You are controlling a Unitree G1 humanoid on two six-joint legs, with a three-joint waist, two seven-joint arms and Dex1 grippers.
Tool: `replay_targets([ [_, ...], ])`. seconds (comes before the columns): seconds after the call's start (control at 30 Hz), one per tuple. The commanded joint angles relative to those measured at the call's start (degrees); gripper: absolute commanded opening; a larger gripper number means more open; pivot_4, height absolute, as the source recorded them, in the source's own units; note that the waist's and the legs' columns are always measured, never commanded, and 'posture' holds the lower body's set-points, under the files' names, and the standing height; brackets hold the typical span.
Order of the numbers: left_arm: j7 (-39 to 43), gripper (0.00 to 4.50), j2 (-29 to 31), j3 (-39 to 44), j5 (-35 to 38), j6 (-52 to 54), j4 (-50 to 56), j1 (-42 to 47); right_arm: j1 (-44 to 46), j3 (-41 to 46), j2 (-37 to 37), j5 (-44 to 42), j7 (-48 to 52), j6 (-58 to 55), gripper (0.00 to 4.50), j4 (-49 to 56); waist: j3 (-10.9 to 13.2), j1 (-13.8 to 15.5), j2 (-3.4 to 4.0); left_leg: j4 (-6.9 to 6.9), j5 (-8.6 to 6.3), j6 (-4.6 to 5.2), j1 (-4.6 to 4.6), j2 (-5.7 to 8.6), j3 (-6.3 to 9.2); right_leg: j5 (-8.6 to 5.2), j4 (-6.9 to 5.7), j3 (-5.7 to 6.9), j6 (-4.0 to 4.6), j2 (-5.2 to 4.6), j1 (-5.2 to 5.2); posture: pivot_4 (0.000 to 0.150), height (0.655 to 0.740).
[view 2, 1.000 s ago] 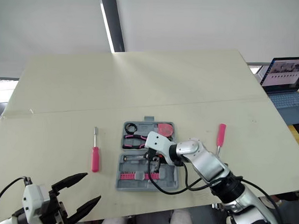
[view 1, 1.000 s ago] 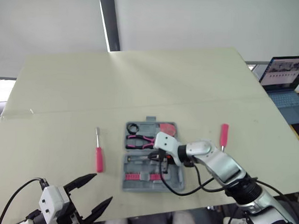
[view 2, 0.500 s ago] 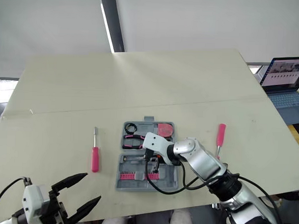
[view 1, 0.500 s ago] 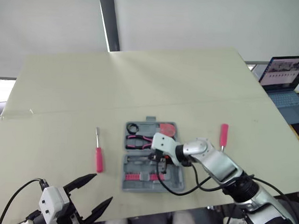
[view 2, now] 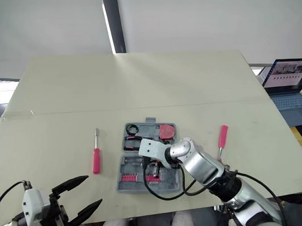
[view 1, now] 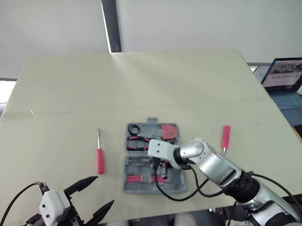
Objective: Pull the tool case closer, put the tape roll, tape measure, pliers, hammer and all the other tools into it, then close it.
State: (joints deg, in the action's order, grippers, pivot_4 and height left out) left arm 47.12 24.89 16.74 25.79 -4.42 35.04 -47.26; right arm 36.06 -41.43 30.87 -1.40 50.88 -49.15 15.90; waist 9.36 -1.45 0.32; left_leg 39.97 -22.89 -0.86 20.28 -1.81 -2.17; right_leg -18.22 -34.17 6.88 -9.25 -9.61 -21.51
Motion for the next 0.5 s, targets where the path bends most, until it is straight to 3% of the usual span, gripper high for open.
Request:
replay_targets([
  [0.03,0.37,4.5,-0.5,-0.46,-0.36,-1.62,-0.11,-1.48,-0.45,-2.64,0.38,1.46,0.85,-2.53,0.03,-1.4,-0.03,0.03,0.0,0.0,0.0,0.0,0.0,0.0,0.0,0.0,0.0,0.0,0.0,0.0,0.01,0.15,0.7373],
  [0.27,0.62,4.5,-0.76,-0.72,-0.57,-3.03,-1.2,-1.9,0.09,0.07,-0.49,-0.82,2.23,-2.16,0.03,-1.2,-0.06,0.01,0.0,0.0,0.0,0.0,0.0,0.0,0.01,0.0,0.0,0.01,0.0,0.0,0.01,0.15,0.7373],
  [0.5,1.13,4.5,-0.62,-0.83,-0.02,-4.16,-2.43,-1.66,-1.04,9.03,0.59,-9.42,5.86,-5.4,0.03,4.61,-0.03,0.01,0.03,0.0,0.0,0.0,0.03,0.0,0.01,0.0,0.02,0.01,0.0,0.0,0.0,0.15,0.7373],
])
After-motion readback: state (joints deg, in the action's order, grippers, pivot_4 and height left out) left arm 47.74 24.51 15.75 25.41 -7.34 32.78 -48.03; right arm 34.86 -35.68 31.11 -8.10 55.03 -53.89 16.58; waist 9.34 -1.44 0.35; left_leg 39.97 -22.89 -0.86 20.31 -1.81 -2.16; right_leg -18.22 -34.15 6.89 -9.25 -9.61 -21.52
